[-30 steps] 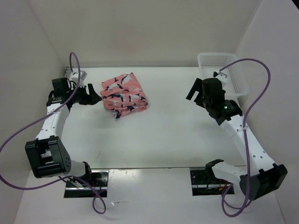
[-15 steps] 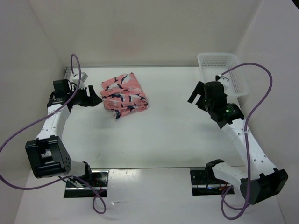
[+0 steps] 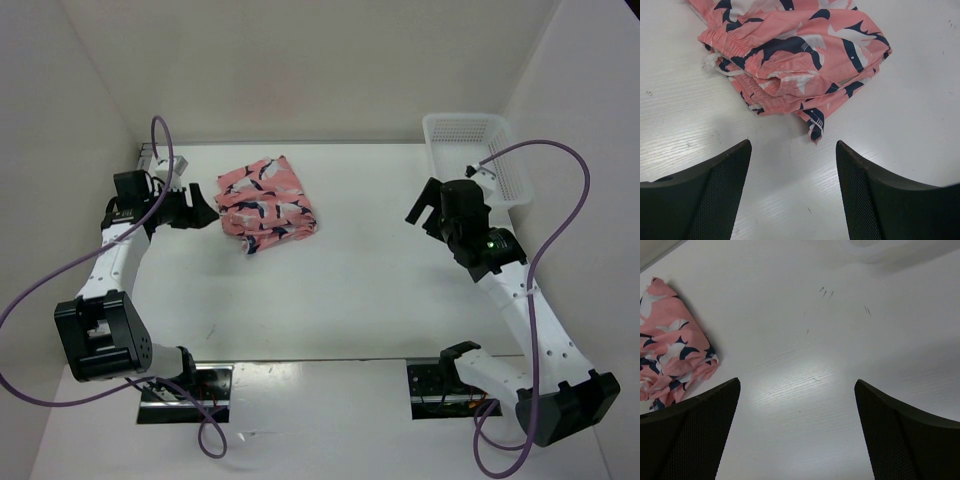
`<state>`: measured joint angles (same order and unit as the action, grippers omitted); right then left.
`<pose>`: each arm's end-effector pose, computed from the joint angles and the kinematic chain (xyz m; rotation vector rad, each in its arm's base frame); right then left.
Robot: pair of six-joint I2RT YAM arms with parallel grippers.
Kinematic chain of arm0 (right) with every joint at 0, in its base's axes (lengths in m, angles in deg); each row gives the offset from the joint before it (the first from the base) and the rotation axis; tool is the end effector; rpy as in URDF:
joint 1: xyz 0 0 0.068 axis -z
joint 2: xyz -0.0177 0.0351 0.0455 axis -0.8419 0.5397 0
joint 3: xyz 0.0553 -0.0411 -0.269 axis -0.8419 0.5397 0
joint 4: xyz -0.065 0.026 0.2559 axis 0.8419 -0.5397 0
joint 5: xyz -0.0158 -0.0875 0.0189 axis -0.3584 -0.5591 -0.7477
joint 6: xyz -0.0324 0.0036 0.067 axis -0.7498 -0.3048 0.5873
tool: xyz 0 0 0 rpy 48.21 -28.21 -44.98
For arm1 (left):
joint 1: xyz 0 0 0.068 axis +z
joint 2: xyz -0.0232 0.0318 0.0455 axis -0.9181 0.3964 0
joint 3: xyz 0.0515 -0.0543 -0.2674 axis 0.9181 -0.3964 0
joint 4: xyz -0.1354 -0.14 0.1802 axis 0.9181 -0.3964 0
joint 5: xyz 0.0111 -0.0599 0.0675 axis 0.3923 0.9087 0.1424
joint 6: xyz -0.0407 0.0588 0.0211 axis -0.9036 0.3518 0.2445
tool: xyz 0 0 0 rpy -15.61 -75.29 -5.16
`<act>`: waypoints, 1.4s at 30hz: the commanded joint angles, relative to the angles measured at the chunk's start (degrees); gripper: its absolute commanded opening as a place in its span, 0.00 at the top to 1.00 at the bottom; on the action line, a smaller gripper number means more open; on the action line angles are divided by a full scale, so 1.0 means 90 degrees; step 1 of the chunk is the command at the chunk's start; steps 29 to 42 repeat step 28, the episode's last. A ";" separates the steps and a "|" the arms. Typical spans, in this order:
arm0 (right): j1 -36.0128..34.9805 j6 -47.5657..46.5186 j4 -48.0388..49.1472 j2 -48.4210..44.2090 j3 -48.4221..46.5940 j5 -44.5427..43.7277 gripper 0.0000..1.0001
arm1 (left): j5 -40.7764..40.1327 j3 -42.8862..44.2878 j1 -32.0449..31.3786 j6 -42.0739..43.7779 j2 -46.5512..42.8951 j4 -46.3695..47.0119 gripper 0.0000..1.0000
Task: Fold and stack the shorts
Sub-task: Fold the shorts
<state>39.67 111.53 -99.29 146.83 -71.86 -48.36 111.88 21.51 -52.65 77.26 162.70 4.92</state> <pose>0.2239 0.0482 0.3426 0.5149 2.0922 0.1353 0.3209 0.0419 0.2745 0.0715 2.1420 -0.5632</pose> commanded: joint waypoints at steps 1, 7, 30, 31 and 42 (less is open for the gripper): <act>0.0088 0.0036 0.0017 -0.0138 0.0035 -0.0228 0.00 | 0.0159 -0.0066 0.0007 0.0028 -0.0035 0.0073 0.24; 0.0088 0.0036 0.0017 -0.0138 0.0035 -0.0287 0.00 | 0.0159 -0.0066 0.0007 0.0028 -0.0035 0.0073 0.24; 0.0205 -0.0130 -0.0042 -0.0197 0.0035 -0.0492 0.00 | 0.0159 -0.0125 0.0007 0.0028 0.0023 0.0073 0.23; 0.0205 -0.0130 -0.0042 -0.0197 0.0035 -0.0492 0.00 | 0.0159 -0.0125 0.0007 0.0028 0.0023 0.0073 0.23; 0.0205 -0.0130 -0.0042 -0.0197 0.0035 -0.0492 0.00 | 0.0159 -0.0125 0.0007 0.0028 0.0023 0.0073 0.23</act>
